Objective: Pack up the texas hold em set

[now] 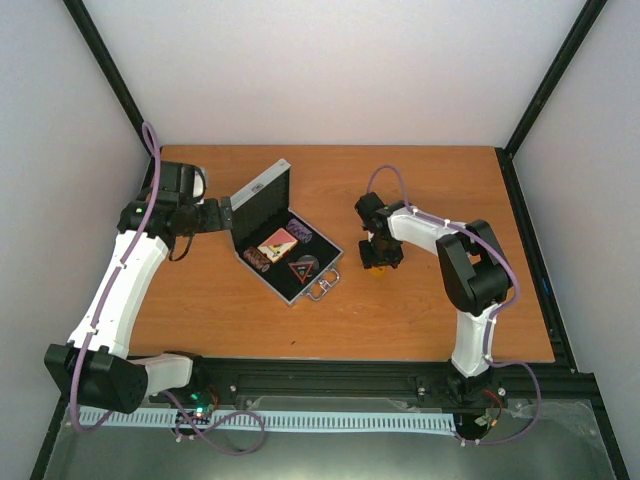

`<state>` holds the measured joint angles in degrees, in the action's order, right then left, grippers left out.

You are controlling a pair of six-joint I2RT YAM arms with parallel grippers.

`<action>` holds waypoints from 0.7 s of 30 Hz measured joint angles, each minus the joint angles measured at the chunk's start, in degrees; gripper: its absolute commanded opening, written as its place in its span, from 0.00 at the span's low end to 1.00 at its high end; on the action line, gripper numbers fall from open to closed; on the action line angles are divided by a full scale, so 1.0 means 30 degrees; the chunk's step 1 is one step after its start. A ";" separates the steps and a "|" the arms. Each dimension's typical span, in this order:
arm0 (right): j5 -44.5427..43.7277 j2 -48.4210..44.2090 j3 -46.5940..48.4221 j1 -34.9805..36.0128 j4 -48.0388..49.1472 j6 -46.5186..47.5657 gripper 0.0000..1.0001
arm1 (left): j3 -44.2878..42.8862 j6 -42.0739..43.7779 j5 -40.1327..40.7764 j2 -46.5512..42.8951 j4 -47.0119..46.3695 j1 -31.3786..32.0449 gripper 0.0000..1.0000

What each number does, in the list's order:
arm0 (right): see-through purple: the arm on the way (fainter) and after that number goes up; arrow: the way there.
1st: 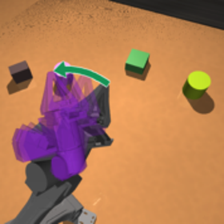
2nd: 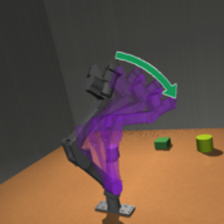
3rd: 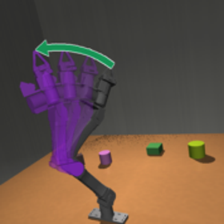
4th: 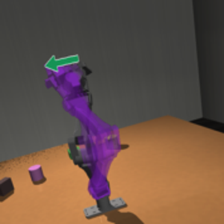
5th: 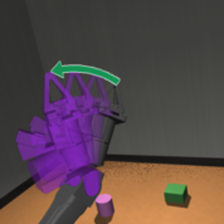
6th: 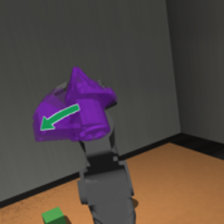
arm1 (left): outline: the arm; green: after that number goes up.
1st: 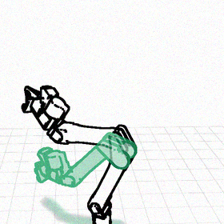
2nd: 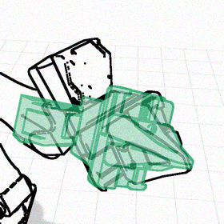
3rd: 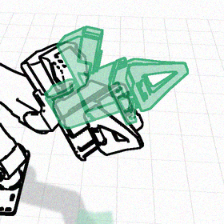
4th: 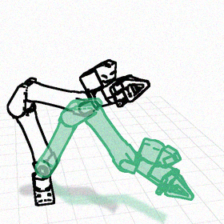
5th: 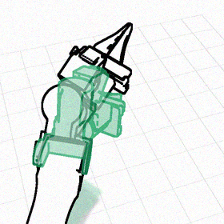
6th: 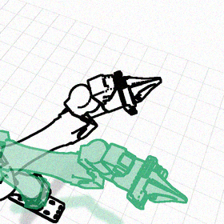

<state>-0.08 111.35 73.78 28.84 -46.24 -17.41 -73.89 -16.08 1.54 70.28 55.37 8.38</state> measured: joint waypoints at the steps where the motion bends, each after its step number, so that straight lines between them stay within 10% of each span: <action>1: 0.0000 0.0000 0.0000 0.0000 0.0000 0.0000 0.31 | 0.0000 -0.0007 -0.0007 0.0000 0.0000 0.0000 1.00; 16: 0.1362 -0.1071 0.1989 0.0087 -0.1712 -0.0612 0.32 | 0.0000 0.0000 -0.0029 0.0000 -0.0007 0.0000 1.00; 21: 0.1413 -0.1552 0.2579 0.0182 -0.1953 -0.0685 0.58 | 0.0000 0.0000 -0.0073 0.0000 -0.0007 0.0000 1.00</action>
<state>4.16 106.69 81.52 29.39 -52.10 -19.46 -73.89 -16.08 1.32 70.28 55.35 8.38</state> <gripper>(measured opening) 0.393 0.998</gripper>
